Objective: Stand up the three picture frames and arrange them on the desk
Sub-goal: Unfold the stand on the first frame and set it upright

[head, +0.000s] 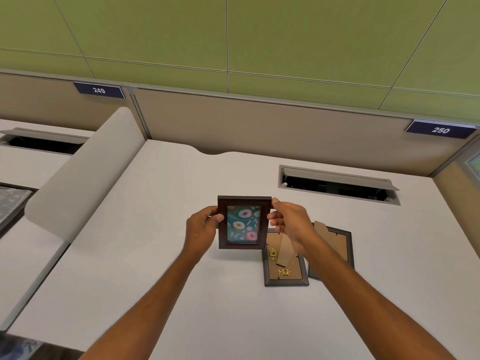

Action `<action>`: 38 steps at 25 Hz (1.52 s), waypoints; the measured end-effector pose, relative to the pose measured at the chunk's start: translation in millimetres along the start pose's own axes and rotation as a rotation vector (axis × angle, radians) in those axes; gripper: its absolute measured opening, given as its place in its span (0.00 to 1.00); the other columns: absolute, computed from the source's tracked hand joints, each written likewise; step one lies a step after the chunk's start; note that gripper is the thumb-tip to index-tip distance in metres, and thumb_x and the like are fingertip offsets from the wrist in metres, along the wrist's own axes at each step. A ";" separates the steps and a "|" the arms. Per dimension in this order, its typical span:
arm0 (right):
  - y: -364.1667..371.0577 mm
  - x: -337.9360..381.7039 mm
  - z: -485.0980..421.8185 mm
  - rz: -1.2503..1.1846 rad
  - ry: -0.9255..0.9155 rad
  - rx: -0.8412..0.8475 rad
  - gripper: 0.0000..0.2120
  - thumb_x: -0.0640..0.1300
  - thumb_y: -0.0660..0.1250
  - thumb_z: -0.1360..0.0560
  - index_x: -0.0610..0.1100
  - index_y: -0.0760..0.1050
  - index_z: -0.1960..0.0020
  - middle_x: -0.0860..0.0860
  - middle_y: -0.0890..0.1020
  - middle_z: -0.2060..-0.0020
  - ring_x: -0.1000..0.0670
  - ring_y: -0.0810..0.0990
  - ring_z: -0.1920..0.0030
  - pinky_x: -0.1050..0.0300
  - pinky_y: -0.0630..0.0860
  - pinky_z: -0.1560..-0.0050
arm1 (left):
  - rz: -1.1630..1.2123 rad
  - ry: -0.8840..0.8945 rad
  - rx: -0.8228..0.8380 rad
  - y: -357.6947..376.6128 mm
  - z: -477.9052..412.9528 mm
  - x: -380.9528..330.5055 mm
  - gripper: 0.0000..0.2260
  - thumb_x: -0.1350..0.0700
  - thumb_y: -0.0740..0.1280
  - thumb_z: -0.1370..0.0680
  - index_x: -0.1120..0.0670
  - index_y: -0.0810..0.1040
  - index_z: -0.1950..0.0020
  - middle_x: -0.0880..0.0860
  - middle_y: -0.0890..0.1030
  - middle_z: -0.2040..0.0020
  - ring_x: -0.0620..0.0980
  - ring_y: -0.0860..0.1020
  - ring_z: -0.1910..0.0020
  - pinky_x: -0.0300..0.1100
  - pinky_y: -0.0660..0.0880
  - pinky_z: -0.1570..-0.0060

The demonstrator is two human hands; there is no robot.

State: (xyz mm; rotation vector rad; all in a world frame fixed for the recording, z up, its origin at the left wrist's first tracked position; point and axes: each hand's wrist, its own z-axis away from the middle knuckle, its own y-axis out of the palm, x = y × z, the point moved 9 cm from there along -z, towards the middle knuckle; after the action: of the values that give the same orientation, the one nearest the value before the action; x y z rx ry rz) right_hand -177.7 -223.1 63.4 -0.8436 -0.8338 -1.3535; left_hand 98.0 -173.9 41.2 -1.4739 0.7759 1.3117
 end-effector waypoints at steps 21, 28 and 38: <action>84.4 -26.6 -80.1 0.029 0.195 0.159 0.39 0.76 0.45 0.20 0.50 0.82 0.37 0.46 0.88 0.41 0.44 0.87 0.43 0.42 0.79 0.38 | -0.054 -0.155 0.003 -8.2 -64.5 17.7 0.10 0.62 0.65 0.15 0.55 0.86 0.41 0.53 0.89 0.48 0.58 0.87 0.43 0.63 0.85 0.42; 108.7 -13.3 -116.8 0.027 0.190 0.186 0.38 0.74 0.42 0.19 0.52 0.83 0.42 0.44 0.88 0.40 0.44 0.87 0.44 0.41 0.78 0.34 | -0.076 -0.154 -0.018 -14.5 -97.7 21.8 0.10 0.62 0.65 0.15 0.57 0.86 0.40 0.55 0.89 0.46 0.58 0.87 0.43 0.60 0.86 0.43; 135.0 -19.1 -148.3 -0.015 0.189 0.201 0.37 0.72 0.42 0.17 0.50 0.82 0.37 0.44 0.86 0.37 0.41 0.86 0.38 0.39 0.78 0.29 | -0.085 -0.181 -0.022 -21.8 -133.1 40.1 0.12 0.64 0.65 0.15 0.61 0.85 0.36 0.60 0.88 0.42 0.63 0.85 0.39 0.62 0.84 0.39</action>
State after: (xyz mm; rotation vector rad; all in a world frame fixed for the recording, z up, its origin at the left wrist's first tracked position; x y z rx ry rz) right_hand -40.8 -340.3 -26.6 -0.5454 -0.8134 -1.3151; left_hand 172.1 -286.2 -0.2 -1.3681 0.5769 1.3706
